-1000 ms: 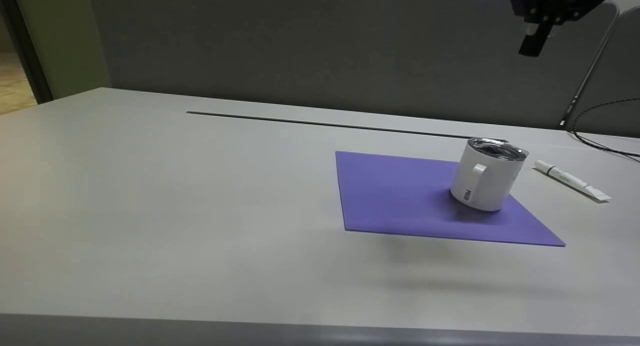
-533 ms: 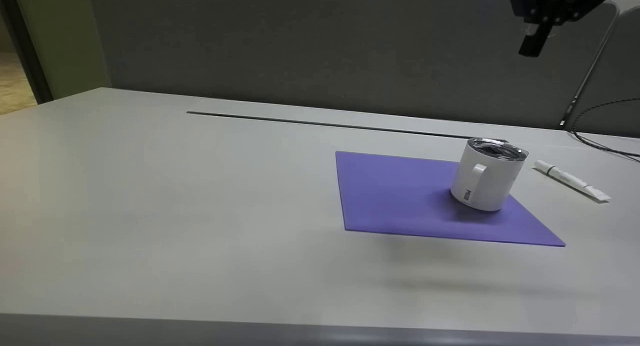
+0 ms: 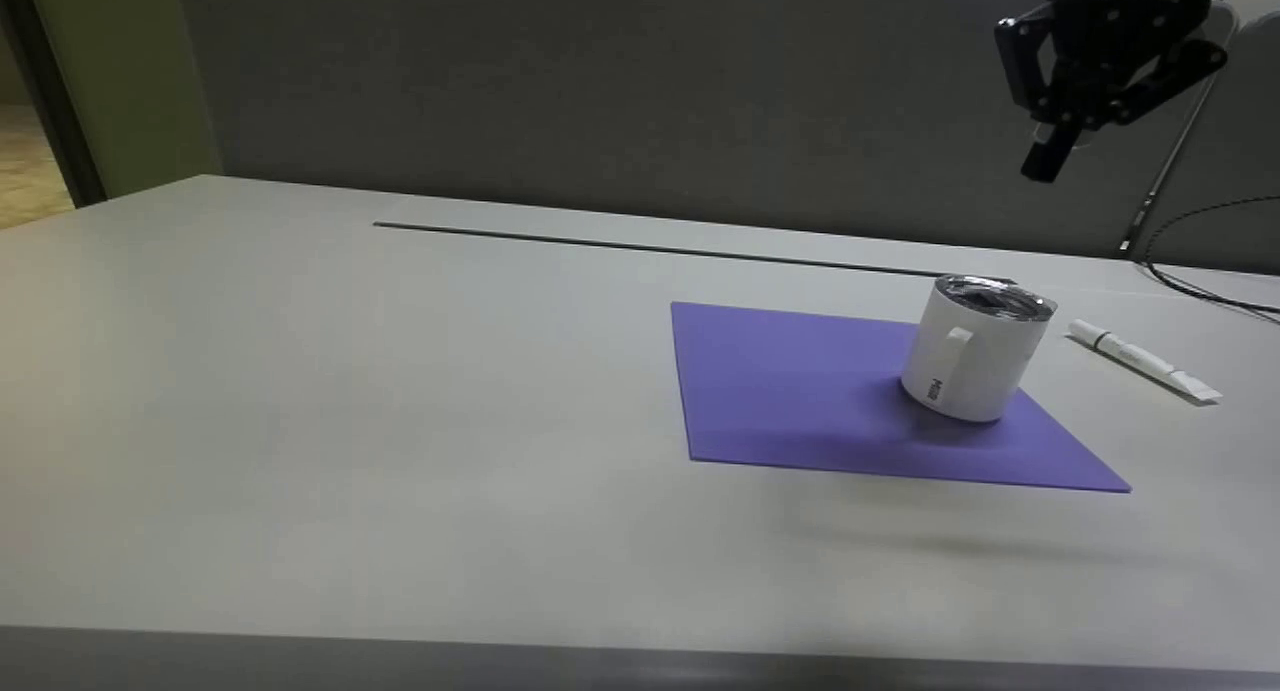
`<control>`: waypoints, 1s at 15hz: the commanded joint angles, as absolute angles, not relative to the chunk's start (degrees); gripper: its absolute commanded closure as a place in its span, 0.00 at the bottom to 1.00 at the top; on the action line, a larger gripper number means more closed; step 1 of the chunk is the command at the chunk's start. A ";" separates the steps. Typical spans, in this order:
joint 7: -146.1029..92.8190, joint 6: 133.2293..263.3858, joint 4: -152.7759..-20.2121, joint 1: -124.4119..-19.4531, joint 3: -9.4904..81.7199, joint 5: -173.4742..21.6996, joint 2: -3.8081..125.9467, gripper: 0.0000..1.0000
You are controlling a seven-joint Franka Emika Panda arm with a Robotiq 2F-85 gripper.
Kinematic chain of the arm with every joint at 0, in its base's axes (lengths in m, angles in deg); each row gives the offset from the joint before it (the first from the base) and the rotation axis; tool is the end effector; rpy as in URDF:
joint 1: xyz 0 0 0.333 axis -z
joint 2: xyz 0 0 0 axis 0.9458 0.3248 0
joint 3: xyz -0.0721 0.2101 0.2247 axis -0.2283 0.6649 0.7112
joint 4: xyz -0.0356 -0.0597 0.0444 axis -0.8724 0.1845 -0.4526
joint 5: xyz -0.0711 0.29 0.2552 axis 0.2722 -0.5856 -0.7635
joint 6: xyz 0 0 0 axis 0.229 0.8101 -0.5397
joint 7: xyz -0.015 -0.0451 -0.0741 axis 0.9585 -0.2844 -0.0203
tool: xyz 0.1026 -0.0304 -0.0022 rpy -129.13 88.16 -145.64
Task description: Open the mouth of the flask
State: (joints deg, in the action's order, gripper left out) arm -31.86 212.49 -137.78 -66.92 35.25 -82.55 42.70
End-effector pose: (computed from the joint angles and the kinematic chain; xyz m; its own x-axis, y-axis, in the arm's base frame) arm 0.4682 -0.0750 0.3052 0.9726 -0.1990 0.1204 -0.1953 -0.9798 -0.0418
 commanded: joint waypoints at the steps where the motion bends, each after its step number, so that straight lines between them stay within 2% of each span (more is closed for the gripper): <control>1: -31.08 215.32 -136.81 -66.34 34.90 -83.32 47.45 1.00; 15: -31.96 228.01 -136.53 -64.37 36.07 -88.16 56.66 1.00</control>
